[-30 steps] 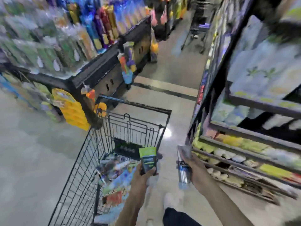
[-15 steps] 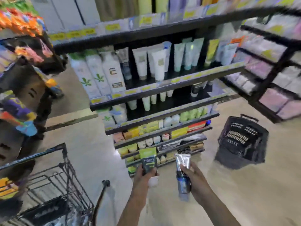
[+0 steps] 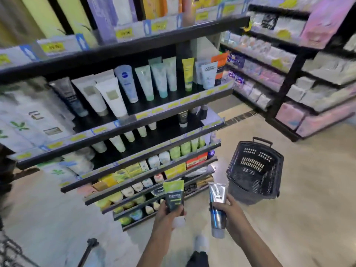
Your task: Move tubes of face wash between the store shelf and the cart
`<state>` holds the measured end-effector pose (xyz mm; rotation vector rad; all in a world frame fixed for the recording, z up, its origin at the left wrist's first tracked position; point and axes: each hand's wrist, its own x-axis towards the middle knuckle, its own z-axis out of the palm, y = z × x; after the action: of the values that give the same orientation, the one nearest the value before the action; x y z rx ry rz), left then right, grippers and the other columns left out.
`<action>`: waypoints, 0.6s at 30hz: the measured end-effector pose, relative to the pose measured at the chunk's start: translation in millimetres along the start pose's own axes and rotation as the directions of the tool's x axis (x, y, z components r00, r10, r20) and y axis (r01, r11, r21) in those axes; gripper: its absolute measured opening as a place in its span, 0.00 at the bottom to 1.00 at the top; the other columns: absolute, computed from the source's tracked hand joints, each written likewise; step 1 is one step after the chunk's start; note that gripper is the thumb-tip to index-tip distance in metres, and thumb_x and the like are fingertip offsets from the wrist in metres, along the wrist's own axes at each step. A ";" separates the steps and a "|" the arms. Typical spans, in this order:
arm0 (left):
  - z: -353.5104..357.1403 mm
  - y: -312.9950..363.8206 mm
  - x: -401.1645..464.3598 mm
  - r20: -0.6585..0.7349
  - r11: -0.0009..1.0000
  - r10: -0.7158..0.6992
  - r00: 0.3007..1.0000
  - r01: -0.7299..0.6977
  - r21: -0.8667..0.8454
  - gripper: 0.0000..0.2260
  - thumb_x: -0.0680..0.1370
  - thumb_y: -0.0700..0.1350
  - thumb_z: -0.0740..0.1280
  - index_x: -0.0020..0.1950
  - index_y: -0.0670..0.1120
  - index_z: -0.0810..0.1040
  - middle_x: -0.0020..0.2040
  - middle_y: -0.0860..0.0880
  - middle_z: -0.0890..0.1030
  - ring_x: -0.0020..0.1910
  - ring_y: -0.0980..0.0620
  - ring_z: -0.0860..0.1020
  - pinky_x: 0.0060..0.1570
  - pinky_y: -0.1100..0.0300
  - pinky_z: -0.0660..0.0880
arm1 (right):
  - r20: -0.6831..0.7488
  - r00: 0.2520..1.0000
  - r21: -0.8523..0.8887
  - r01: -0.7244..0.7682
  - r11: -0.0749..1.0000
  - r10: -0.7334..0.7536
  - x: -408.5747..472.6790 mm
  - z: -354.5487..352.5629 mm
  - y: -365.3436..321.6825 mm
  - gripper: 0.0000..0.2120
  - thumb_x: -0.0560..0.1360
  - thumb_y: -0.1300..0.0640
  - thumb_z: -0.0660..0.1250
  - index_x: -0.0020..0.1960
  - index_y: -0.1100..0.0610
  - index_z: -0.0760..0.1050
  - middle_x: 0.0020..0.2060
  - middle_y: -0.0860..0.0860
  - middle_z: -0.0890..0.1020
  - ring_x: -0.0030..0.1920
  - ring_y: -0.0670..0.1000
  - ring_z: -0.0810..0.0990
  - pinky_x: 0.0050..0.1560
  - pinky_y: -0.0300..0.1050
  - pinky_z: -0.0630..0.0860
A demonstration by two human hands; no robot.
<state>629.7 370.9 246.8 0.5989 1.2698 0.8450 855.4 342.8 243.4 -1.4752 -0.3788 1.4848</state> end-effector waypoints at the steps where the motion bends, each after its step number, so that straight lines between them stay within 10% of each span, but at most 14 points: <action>1: 5.9 1.7 6.3 -0.014 1.000 -0.007 1.000 0.007 0.001 0.15 0.75 0.38 0.76 0.60 0.45 0.80 0.47 0.37 0.85 0.45 0.42 0.83 0.53 0.46 0.71 | 0.009 1.000 0.003 0.002 1.000 -0.002 10.2 -1.5 -8.8 0.20 0.73 0.71 0.72 0.62 0.58 0.78 0.51 0.63 0.86 0.45 0.61 0.84 0.46 0.54 0.81; 10: 72.9 13.6 86.7 -0.119 0.988 0.018 0.993 -0.036 -0.148 0.41 0.54 0.56 0.87 0.64 0.48 0.79 0.57 0.44 0.86 0.63 0.38 0.81 0.70 0.32 0.67 | 0.144 0.988 -0.071 0.058 0.996 -0.047 98.2 -0.3 -108.4 0.24 0.72 0.70 0.74 0.66 0.55 0.77 0.55 0.60 0.86 0.49 0.60 0.86 0.49 0.55 0.82; 18: 122.4 50.6 106.7 -0.112 0.954 0.104 0.988 -0.130 -0.268 0.37 0.61 0.52 0.86 0.67 0.50 0.77 0.58 0.46 0.86 0.63 0.40 0.81 0.74 0.35 0.65 | 0.242 0.968 -0.079 0.085 0.993 -0.064 146.8 0.3 -164.5 0.21 0.72 0.68 0.73 0.62 0.51 0.80 0.55 0.63 0.85 0.55 0.68 0.84 0.55 0.69 0.81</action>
<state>746.2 494.6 252.2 0.4166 1.1849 1.1398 952.0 536.5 285.2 -1.3379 -0.6470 1.6071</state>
